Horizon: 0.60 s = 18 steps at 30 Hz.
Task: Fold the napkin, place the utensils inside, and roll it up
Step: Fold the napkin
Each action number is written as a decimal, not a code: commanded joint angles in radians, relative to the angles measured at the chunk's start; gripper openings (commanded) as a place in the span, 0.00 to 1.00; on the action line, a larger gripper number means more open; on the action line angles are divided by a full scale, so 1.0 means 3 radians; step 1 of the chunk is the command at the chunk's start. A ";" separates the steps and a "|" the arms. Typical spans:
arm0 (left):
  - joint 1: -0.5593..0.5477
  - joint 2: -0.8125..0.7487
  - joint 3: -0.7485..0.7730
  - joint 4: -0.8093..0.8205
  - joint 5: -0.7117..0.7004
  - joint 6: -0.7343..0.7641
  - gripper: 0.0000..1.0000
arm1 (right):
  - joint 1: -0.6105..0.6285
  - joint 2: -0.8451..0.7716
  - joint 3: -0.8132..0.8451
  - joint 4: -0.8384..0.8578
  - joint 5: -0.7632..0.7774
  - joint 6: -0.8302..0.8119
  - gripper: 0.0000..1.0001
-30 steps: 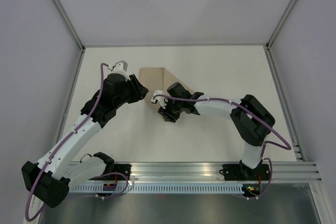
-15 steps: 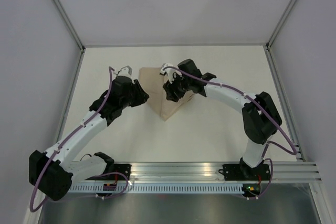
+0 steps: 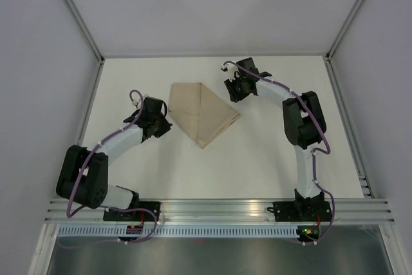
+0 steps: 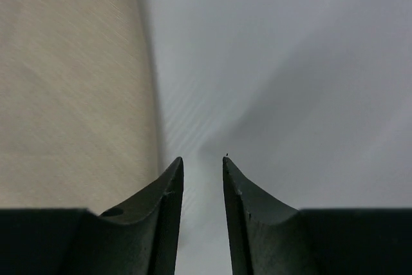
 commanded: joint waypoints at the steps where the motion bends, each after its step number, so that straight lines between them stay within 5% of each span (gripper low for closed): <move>1: 0.0051 0.0283 0.0090 0.0192 -0.0100 -0.0209 0.02 | -0.0082 0.0138 0.0226 -0.0204 0.0267 0.0062 0.35; 18: 0.0138 0.1249 0.0684 0.0152 -0.0064 -0.0040 0.02 | -0.0041 -0.0087 -0.0284 -0.0199 0.0114 -0.0199 0.31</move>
